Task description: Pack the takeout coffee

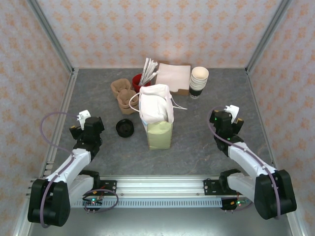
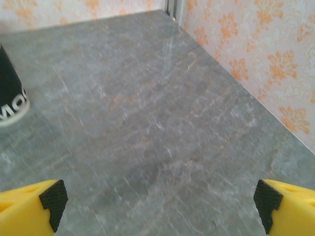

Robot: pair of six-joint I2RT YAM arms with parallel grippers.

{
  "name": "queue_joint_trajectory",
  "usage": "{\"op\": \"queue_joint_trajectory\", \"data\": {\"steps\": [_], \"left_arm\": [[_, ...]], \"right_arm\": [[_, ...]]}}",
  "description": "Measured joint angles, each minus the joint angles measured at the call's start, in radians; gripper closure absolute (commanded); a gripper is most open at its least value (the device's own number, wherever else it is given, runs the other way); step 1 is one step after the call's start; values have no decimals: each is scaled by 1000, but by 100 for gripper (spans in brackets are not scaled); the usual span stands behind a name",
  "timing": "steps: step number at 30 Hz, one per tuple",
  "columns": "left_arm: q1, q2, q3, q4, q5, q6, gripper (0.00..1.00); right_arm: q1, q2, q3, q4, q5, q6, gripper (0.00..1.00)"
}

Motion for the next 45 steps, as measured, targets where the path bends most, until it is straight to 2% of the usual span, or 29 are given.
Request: {"op": "queue_joint_trajectory", "data": {"steps": [4,9,15,20,26,35,45], "left_arm": [[10,-23,-59,82,36,21,0],[66,4,-65,187,119,40,0],[72,166,-51,314,247,78,0],[80,306,21,398,359,107,0],[85,342,71,422,438,121,0],[176,295,66,421,515,131,0],[156,422,127,421,583,117,2]], "right_arm": [[-13,46,0,82,-25,-27,1],[-37,121,-6,202,-71,-50,1],[-72,277,4,289,-159,-87,1],[-80,300,5,317,-259,-126,1],[-132,311,5,372,-323,-130,1],[-136,338,7,379,-404,-156,1],[-137,309,5,389,-430,-156,1]]}}
